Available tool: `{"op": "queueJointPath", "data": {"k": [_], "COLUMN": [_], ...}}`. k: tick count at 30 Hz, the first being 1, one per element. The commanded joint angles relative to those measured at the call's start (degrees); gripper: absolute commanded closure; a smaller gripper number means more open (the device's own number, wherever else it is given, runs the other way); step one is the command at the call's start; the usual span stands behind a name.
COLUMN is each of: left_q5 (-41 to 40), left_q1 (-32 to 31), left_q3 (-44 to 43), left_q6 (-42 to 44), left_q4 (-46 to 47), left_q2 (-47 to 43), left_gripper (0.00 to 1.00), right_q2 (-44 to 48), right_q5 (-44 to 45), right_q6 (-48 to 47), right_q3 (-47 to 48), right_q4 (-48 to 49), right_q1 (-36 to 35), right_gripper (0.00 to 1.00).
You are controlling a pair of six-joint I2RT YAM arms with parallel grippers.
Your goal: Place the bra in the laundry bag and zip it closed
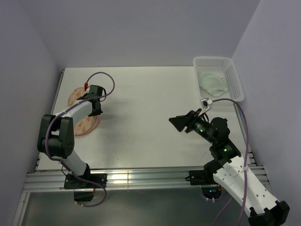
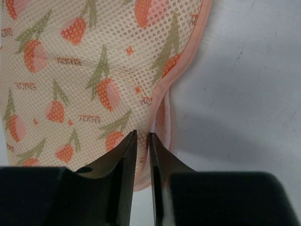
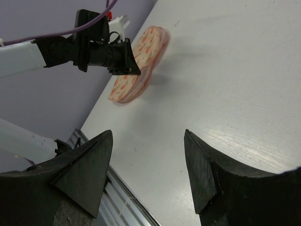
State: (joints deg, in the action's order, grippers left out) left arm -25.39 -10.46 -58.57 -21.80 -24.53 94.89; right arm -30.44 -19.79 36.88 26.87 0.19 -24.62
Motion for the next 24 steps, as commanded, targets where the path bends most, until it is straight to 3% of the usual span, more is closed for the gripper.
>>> {"op": "queueJointPath", "data": {"k": [1,9,12,15,24], "left_q5": [-1.5,-0.7,-0.7,-0.6,8.2], "left_q1": [0.4,0.4,0.4,0.4,-5.7], "left_q3": [-1.5,-1.7,-1.7,-1.8,-1.3], "left_q6": [0.8,0.7,0.9,0.9,-1.4], "left_q4": [1.2,0.6,0.7,0.6,3.4], "left_q2": [0.4,1.7,1.5,1.8,-3.9], "left_gripper": [0.77,0.71,0.78,0.98,1.0], "right_q2": [0.6,1.0,1.2,1.4,0.1], "right_q5": [-0.9,-0.7,-0.8,-0.7,-1.0], "right_q6": [-1.0,-0.9,-0.9,-0.8,0.5], "right_q3": [0.1,-0.3,-0.5,-0.6,-0.9], "right_q4": [1.1,1.0,1.0,1.1,2.8], "right_q1": [-0.4,-0.4,-0.4,-0.4,-0.5], "right_gripper": [0.3,0.3,0.3,0.3,0.31]}}
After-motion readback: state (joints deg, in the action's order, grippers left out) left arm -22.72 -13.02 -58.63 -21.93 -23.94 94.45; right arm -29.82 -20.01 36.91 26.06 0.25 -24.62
